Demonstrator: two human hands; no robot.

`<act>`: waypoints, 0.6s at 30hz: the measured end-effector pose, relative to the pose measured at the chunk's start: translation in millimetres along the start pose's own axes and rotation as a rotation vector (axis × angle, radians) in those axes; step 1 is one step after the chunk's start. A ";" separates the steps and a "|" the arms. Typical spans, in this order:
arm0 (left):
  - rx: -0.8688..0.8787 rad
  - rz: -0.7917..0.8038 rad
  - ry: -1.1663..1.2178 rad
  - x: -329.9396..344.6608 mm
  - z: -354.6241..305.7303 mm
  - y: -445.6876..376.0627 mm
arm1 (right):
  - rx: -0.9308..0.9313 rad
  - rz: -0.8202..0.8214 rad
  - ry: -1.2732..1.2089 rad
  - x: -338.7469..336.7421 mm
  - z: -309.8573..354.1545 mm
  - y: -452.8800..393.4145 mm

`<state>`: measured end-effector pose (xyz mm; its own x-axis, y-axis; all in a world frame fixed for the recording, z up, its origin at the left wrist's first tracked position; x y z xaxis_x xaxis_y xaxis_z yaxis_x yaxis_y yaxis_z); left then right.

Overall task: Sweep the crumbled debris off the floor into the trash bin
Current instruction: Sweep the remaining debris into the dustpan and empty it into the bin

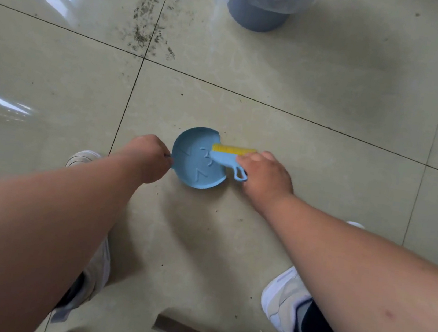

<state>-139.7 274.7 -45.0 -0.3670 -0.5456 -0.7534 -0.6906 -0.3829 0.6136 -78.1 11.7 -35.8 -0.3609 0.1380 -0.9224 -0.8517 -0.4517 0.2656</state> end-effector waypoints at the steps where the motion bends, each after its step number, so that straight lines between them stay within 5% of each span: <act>1: 0.003 0.001 0.008 0.8 -0.8 0.3 | -0.047 0.021 -0.012 2.1 9.0 1.5; 6: 0.022 0.004 0.007 1.9 -2.5 2.4 | -0.146 0.009 -0.140 -7.0 23.1 9.1; 12: 0.107 0.011 -0.074 -0.3 -14.2 7.7 | 0.209 -0.230 -0.120 -35.8 -51.3 21.3; 18: 0.101 0.020 -0.094 8.1 -14.6 10.6 | 0.241 -0.075 0.084 -20.1 -62.8 35.1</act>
<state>-140.9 255.3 -41.1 -0.4347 -0.4783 -0.7631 -0.7399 -0.2934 0.6054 -76.8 -62.3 -25.5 -0.2692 0.0851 -0.9593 -0.9444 -0.2186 0.2456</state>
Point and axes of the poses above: each hand's wrist, its own y-axis away from the middle knuckle, its own x-axis out of the palm, z = x × y, the point moved 4 cm from there along -y, towards the middle knuckle, and after that the axes turned 12 degrees about -z, right-handed, at the moved point
